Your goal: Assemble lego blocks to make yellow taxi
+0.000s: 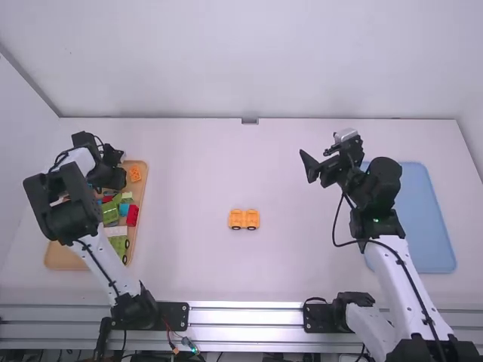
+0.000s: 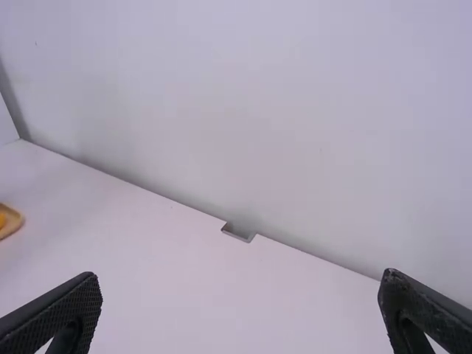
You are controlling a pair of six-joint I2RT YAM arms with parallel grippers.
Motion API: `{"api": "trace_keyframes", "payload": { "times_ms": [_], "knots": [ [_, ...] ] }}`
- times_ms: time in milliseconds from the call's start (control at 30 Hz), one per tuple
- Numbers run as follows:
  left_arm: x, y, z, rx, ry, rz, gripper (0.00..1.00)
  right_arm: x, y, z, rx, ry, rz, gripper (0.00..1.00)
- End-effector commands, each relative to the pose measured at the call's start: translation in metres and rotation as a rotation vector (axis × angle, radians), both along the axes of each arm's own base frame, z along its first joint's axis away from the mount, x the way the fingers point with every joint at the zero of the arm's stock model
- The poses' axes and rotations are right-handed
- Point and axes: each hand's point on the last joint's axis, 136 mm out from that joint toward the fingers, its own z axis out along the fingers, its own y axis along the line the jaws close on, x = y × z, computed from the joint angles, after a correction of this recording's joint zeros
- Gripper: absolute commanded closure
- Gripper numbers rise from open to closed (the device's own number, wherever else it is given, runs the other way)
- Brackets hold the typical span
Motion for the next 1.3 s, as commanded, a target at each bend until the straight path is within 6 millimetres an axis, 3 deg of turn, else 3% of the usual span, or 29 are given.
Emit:
{"api": "trace_keyframes", "payload": {
  "times_ms": [0, 367, 633, 833, 1267],
  "knots": [
    [-0.002, -0.001, 0.002, -0.001, 0.000, -0.010, 0.50, 0.000, 0.000, 0.025, 0.006, -0.057, 0.000, 0.02],
    [0.000, 0.000, -0.009, 0.019, -0.029, -0.006, 0.51, 0.000, 0.001, 0.024, 0.006, -0.053, 0.004, 0.01],
    [0.003, 0.001, -0.008, 0.025, -0.042, 0.001, 0.67, 0.000, 0.000, 0.024, 0.006, -0.054, 0.002, 0.01],
    [-0.001, 0.001, -0.007, 0.014, -0.034, 0.028, 0.58, 0.000, 0.000, 0.024, 0.006, -0.053, 0.002, 0.01],
    [-0.010, 0.006, -0.009, 0.041, 0.009, 0.089, 0.62, 0.000, 0.000, 0.024, 0.006, -0.053, 0.002, 0.01]
  ]
}}
